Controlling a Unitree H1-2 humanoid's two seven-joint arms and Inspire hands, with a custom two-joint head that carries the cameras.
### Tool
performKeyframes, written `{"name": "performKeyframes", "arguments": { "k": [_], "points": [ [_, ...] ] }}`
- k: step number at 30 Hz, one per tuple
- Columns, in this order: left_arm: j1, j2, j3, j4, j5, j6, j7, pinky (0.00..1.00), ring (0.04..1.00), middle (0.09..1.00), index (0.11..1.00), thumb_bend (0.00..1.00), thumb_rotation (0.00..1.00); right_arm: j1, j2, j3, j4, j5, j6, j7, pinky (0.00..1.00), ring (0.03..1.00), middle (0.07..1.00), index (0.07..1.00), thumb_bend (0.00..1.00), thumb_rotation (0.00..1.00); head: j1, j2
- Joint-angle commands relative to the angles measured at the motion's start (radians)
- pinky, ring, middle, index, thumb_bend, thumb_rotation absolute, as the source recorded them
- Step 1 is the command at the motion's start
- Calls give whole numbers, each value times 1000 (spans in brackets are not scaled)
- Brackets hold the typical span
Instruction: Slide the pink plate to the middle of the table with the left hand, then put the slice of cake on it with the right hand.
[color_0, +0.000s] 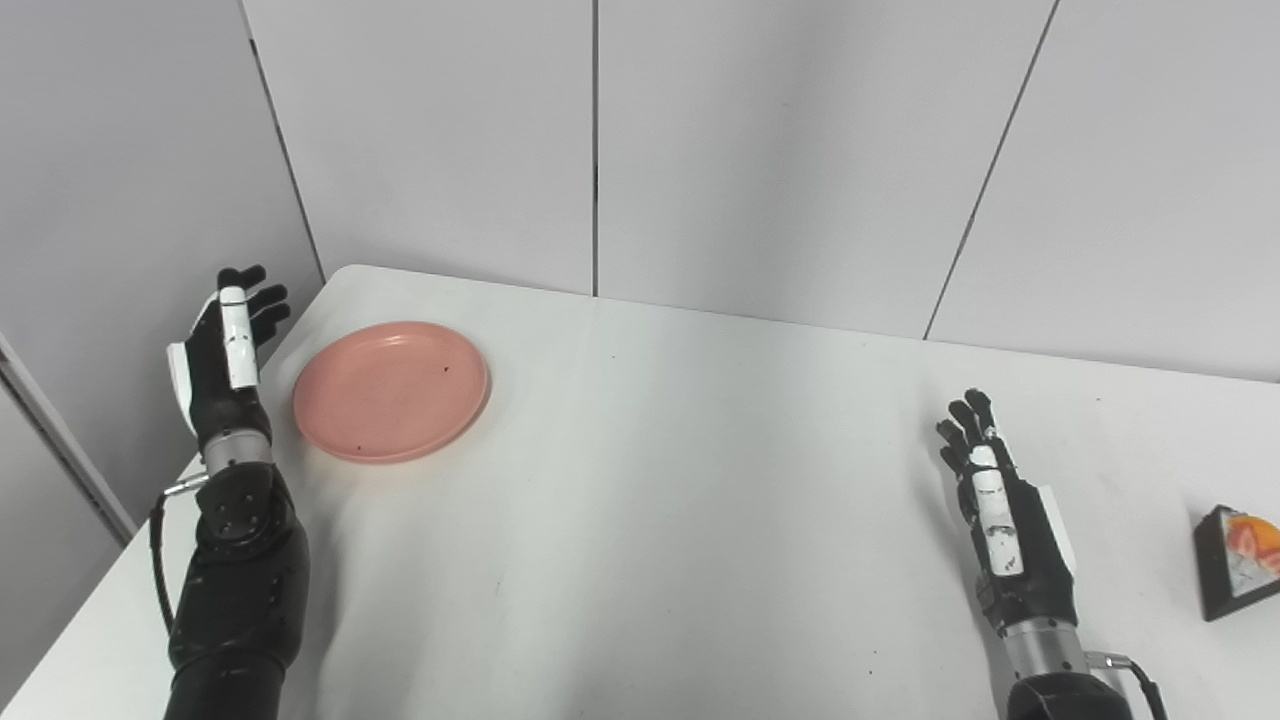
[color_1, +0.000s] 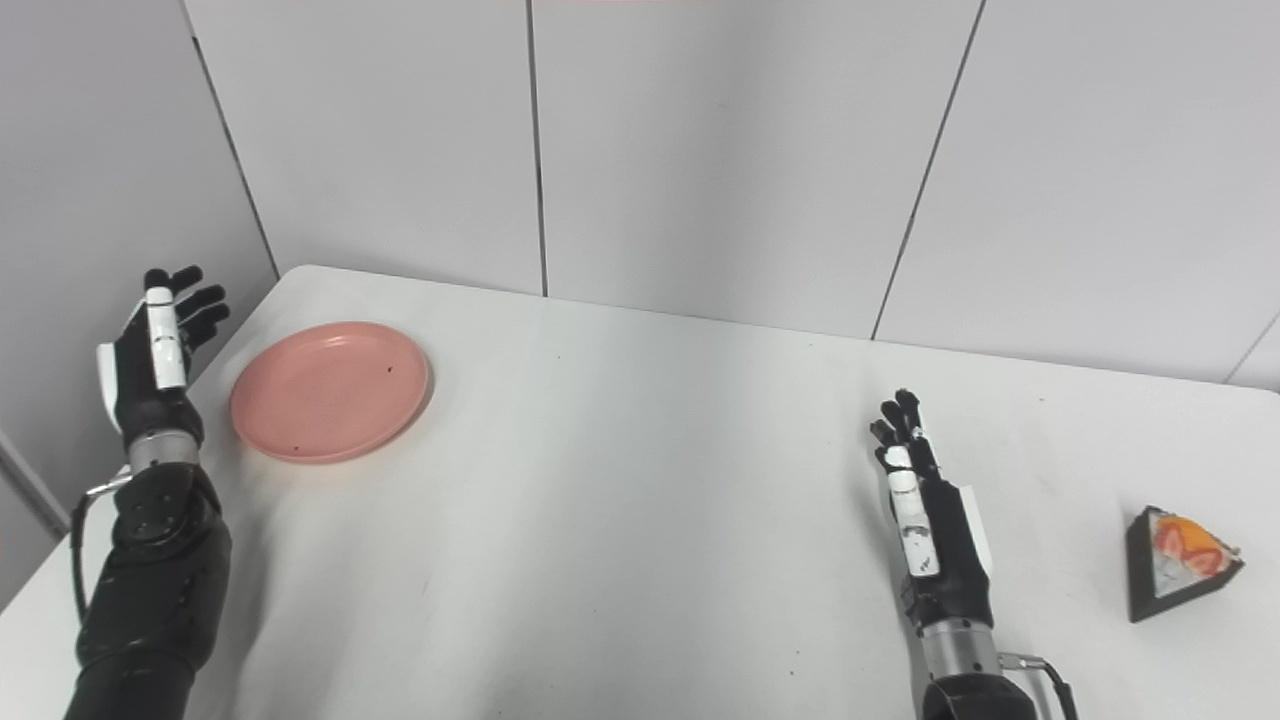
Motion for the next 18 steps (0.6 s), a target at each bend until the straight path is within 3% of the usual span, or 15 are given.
{"name": "performKeyframes", "arguments": {
  "k": [1,10,18],
  "points": [
    [-57,39,0,-8,-2,-48,4,754,711,703,704,665,1000,14,0,-9,8,8,-31,1,982,949,964,983,434,948,3,2],
    [-40,50,-32,-2,1,-9,-24,883,809,770,768,653,1000,14,-5,-8,5,8,-26,4,983,951,966,985,441,944,2,5],
    [-52,62,-56,60,-60,17,-139,972,919,893,886,696,1000,16,-4,-9,1,12,-25,4,981,949,965,982,443,937,2,5]
  ]
}}
